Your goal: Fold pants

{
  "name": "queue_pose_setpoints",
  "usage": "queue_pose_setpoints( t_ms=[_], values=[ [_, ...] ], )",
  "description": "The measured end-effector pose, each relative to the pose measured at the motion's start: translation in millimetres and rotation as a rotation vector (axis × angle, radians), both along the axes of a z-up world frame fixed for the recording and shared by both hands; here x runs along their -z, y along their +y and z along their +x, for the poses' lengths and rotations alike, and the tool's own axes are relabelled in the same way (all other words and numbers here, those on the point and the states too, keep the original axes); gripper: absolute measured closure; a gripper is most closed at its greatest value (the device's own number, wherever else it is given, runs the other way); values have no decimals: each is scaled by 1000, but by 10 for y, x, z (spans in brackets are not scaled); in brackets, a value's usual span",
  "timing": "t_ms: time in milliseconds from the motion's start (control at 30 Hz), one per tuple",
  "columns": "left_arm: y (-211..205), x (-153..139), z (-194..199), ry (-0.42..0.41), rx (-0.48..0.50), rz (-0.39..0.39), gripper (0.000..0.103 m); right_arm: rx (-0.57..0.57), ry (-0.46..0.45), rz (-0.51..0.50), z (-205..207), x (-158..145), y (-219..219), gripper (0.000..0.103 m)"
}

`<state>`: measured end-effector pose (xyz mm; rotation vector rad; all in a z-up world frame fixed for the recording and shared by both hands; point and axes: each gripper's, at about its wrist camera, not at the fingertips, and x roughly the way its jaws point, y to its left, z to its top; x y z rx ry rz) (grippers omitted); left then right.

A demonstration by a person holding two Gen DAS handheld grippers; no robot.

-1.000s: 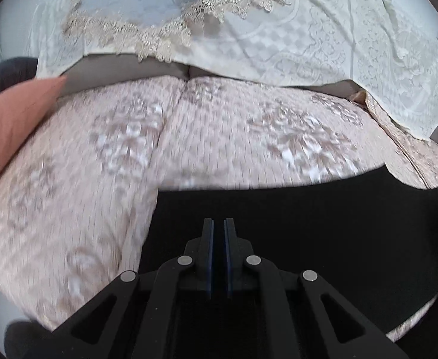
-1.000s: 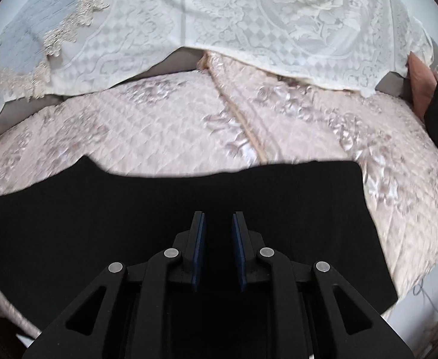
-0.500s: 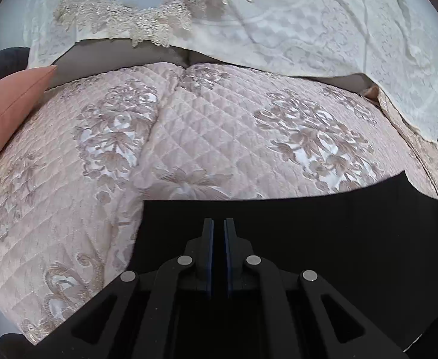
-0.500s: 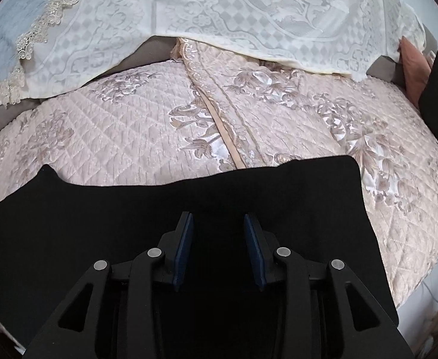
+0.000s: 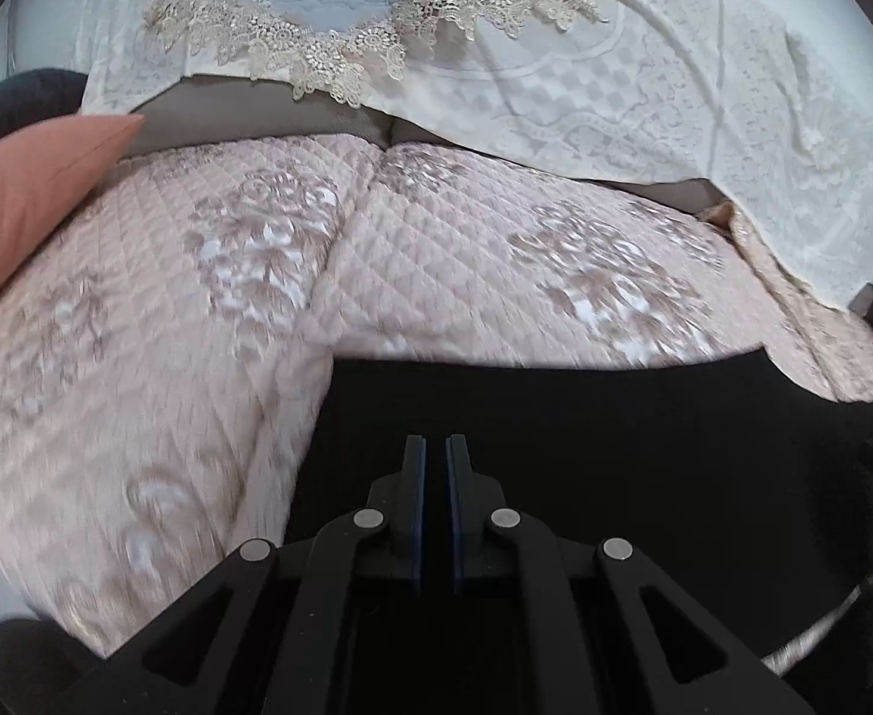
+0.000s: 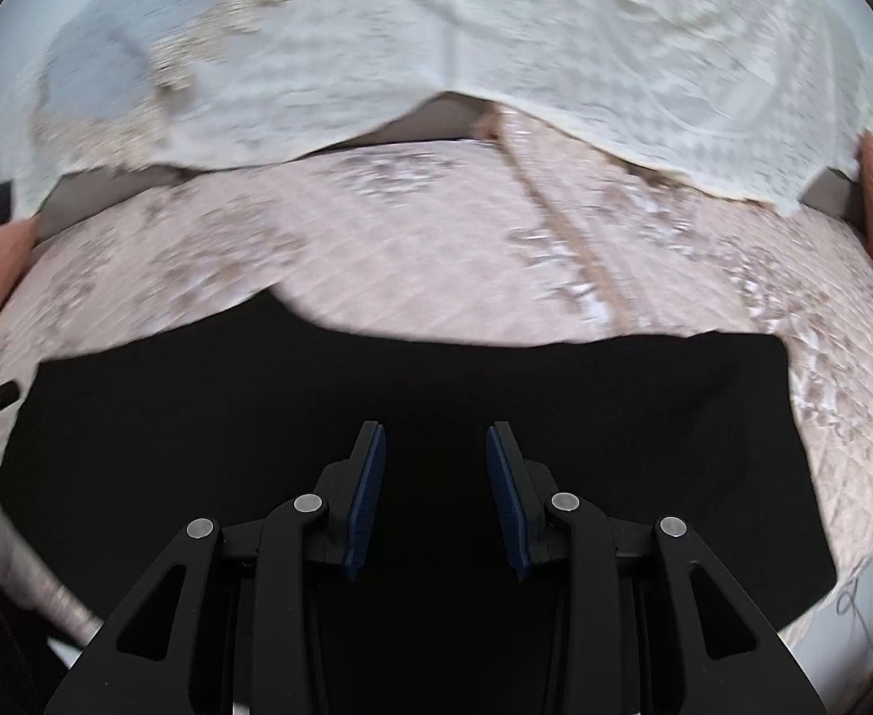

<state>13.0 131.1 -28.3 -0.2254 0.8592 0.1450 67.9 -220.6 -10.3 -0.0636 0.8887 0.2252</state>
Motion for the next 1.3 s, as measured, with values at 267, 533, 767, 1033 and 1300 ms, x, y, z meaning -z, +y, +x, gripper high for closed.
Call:
queue_pose_setpoints(
  t_ms=[267, 533, 767, 1033, 1300],
  values=[
    [-69, 233, -338, 38, 32, -21, 93, -79, 58, -44, -360, 328, 293, 67],
    [-3, 159, -459, 30, 9, -12, 93, 40, 21, -44, -467, 261, -41, 67],
    [41, 157, -495, 39, -9, -2, 93, 247, 11, 12, -456, 129, -690, 67],
    [232, 198, -534, 71, -70, -6, 93, 428, 87, 93, -265, 175, -1299, 67],
    [440, 99, -679, 45, -136, -13, 93, 344, -9, 65, -319, -111, -957, 67]
  ],
)
